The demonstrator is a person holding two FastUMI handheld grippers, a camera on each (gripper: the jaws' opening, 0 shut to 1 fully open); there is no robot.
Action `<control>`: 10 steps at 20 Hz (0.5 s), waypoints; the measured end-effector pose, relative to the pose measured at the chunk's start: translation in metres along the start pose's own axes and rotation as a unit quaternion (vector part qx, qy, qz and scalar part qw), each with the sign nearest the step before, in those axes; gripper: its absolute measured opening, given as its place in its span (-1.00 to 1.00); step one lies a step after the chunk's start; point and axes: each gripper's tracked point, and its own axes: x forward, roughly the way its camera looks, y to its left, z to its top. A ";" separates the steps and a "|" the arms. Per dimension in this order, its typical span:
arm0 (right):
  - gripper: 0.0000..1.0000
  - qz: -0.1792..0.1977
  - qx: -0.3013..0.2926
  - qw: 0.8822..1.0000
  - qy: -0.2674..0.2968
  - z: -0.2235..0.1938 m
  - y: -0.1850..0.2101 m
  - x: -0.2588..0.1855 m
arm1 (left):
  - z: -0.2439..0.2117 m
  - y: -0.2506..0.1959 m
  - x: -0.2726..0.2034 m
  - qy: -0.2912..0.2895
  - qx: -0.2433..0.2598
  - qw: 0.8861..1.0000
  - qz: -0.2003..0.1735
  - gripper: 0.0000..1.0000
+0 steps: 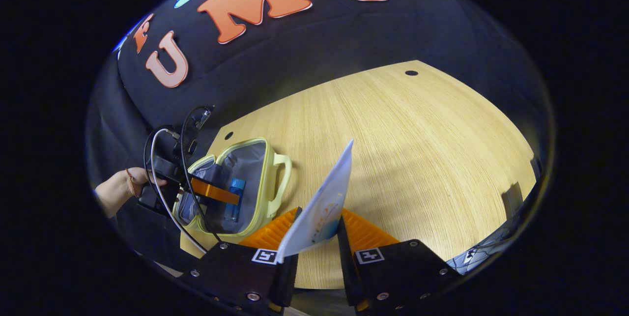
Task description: First open the suitcase, pack the skin care products into it, and then close the suitcase.
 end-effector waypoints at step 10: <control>-0.18 0.048 -0.176 0.983 -0.034 0.138 0.074 0.014 | -0.016 0.051 -0.108 -0.197 -0.055 0.979 0.012 0.96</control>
